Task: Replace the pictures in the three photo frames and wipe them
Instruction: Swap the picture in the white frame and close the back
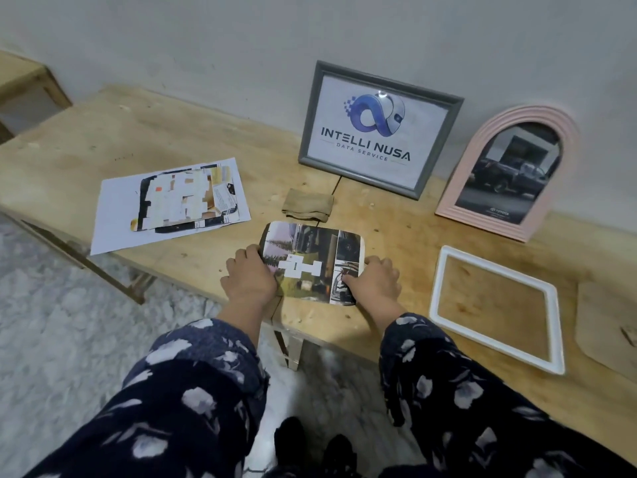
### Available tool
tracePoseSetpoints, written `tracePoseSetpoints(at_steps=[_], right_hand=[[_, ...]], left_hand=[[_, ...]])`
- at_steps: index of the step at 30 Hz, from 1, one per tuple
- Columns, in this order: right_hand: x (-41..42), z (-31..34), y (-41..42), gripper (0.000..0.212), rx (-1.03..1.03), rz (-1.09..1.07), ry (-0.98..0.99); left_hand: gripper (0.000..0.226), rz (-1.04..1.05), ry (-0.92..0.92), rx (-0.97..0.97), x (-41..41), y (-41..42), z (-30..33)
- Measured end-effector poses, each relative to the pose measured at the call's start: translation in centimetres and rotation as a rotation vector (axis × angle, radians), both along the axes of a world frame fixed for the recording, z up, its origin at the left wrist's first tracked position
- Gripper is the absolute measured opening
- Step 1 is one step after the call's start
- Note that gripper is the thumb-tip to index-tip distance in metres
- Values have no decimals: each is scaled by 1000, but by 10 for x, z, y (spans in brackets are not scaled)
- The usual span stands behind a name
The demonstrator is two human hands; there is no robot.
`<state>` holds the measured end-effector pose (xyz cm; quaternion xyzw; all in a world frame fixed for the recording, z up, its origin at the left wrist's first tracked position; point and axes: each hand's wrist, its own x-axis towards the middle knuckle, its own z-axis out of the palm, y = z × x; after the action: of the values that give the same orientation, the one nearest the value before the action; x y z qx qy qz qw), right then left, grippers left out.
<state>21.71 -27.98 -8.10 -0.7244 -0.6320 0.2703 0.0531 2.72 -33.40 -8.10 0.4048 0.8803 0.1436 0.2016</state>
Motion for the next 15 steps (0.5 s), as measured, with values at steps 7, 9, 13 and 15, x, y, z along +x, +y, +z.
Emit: tracePoseSetpoints(at_steps=[7,9,13,15], right_hand=[[-4,-5,1,31,20,-175,253],[-5,-3,-1,28,52,-239,400],[8,11,0,28,112,-321,570],[26,20,1,29,164,-346,584]], left_hand=[[42,59,-36,72,-2,2,4],[35,3,-57,157,-2,5,6],[27,-146,-184,325,6,16,11],[28,-204,-185,373,19,23,18]])
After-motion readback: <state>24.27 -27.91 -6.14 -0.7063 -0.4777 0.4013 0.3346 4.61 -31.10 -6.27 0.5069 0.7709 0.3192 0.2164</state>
